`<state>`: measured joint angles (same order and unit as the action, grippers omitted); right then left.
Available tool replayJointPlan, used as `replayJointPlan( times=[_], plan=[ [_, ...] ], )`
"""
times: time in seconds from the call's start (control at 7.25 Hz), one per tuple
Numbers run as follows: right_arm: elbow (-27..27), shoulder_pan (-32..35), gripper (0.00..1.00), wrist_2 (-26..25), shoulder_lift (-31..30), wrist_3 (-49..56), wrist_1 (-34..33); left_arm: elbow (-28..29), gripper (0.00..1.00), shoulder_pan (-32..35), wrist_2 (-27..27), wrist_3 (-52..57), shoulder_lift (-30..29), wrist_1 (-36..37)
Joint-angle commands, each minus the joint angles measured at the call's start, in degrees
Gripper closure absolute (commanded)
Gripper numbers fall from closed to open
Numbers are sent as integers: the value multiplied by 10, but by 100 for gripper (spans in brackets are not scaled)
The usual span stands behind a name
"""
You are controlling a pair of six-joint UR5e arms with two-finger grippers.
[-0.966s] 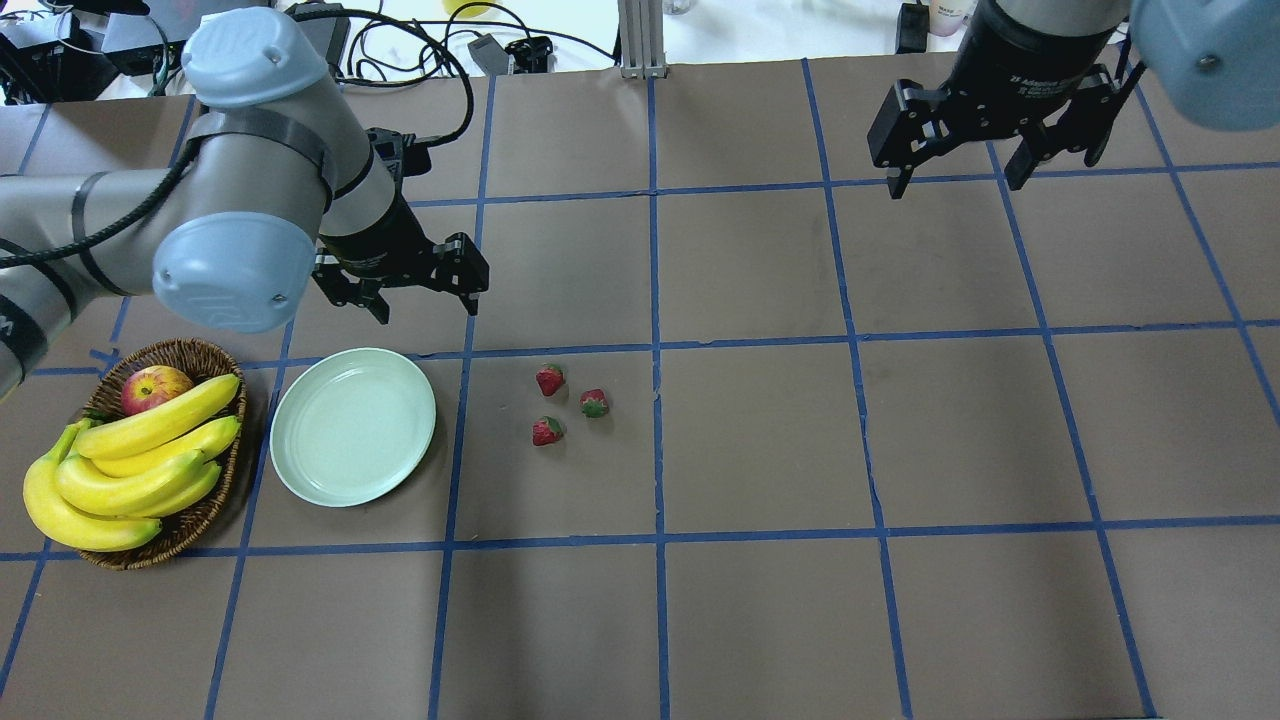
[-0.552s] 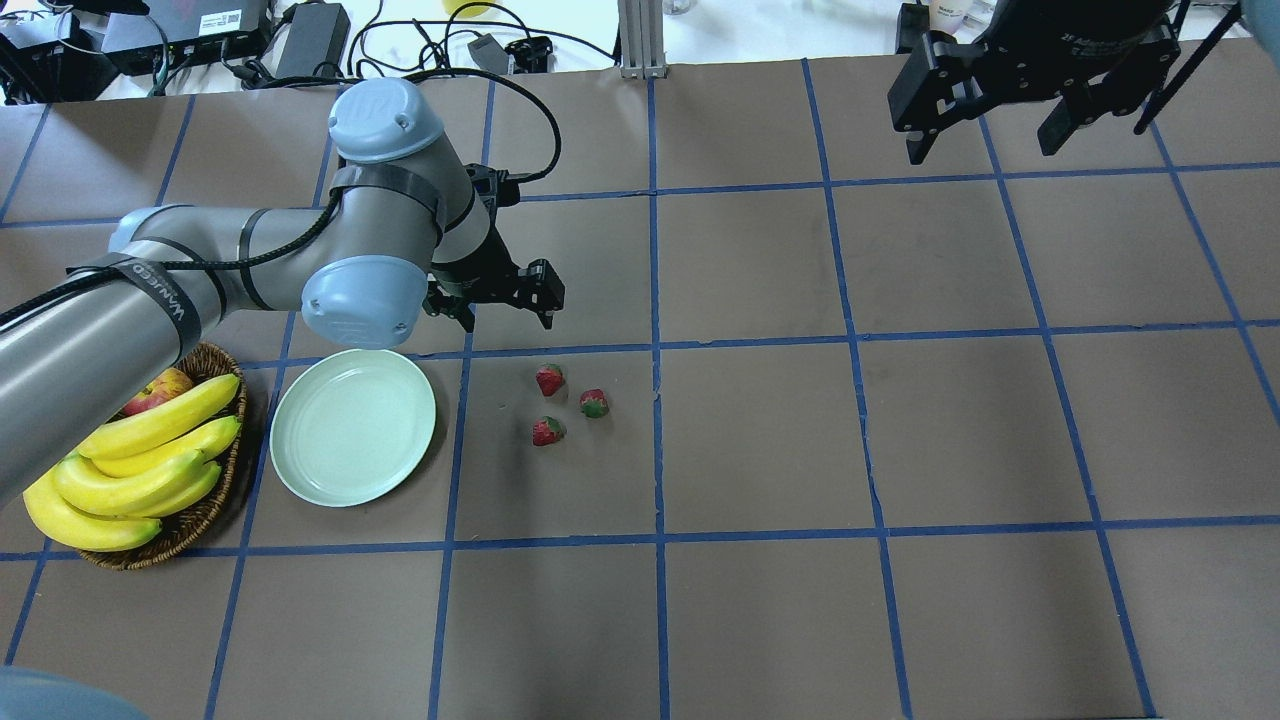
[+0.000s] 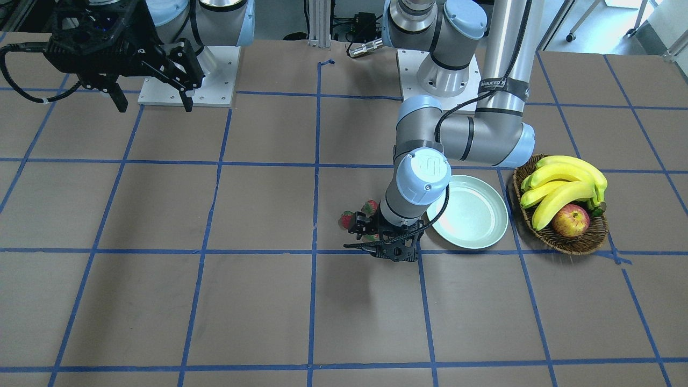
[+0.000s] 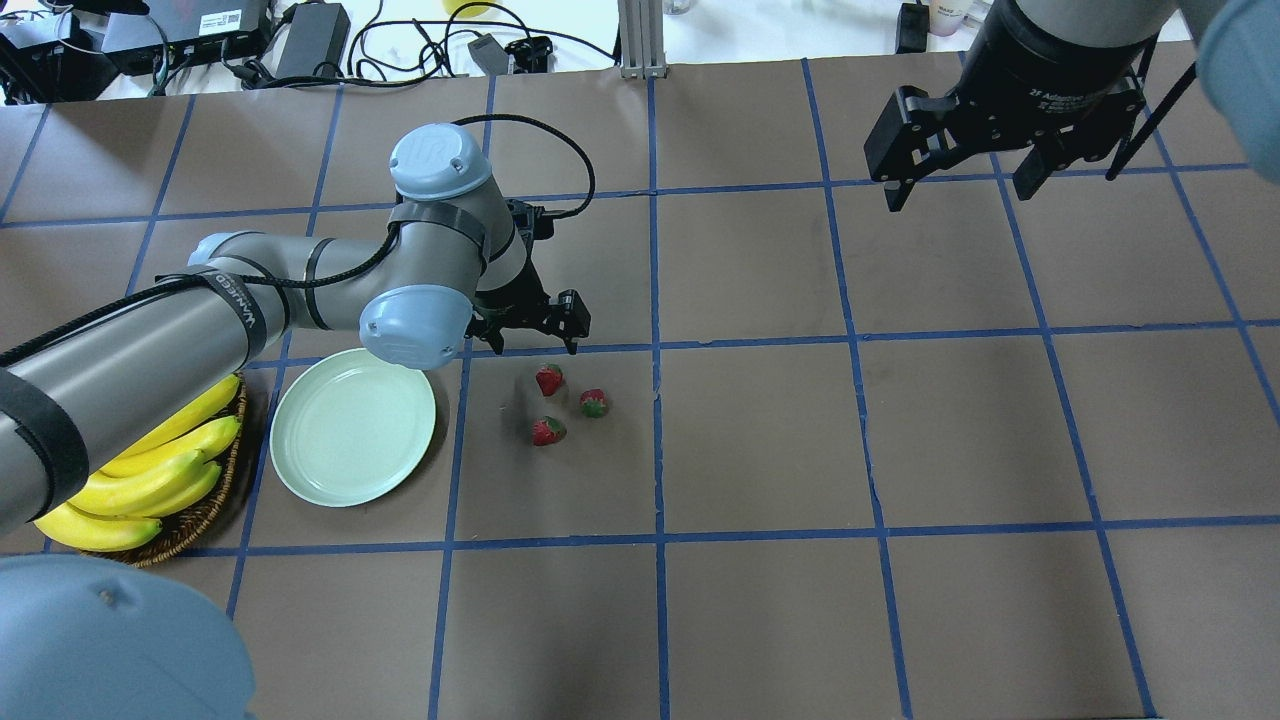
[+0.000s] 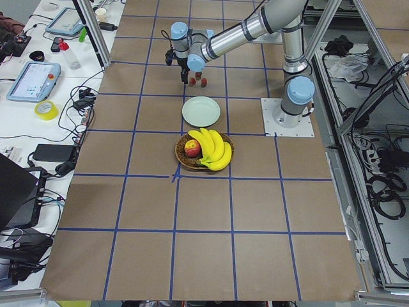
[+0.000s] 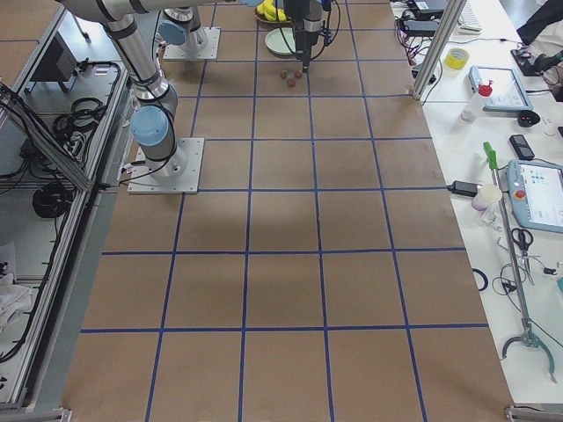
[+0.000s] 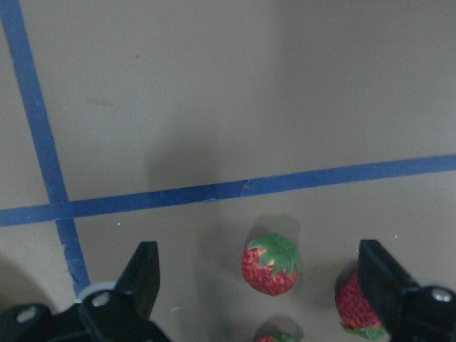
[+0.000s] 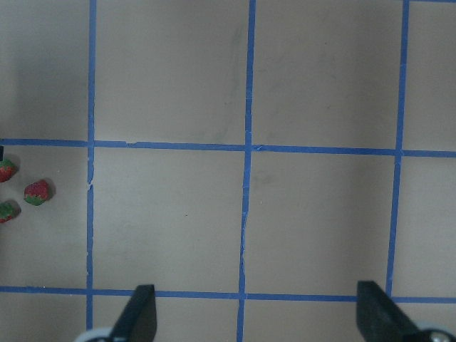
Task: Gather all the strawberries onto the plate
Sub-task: 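Lower the left gripper and grasp one strawberry from the cluster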
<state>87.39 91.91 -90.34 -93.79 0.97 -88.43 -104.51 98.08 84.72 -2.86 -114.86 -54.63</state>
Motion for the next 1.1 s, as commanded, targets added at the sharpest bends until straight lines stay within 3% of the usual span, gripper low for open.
replayJointPlan(
  times=[0.0, 0.14, 0.41, 0.69, 0.97],
  plan=[
    [0, 1, 0, 0, 5, 4, -25, -3, 8, 1, -1, 2, -7, 0],
    [1, 2, 0, 1, 5, 2, -27, -7, 13, 1, 0, 9, -6, -3],
    [3, 1, 0, 1, 7, 3, -31, -18, 37, 1, 0, 21, -6, -7],
    [2, 1, 0, 2, 7, 3, -31, -20, 49, 1, -1, 20, -6, -7],
    [2, 1, 0, 1, 7, 3, -31, -19, 100, 1, -1, 20, -6, -7]
  ],
)
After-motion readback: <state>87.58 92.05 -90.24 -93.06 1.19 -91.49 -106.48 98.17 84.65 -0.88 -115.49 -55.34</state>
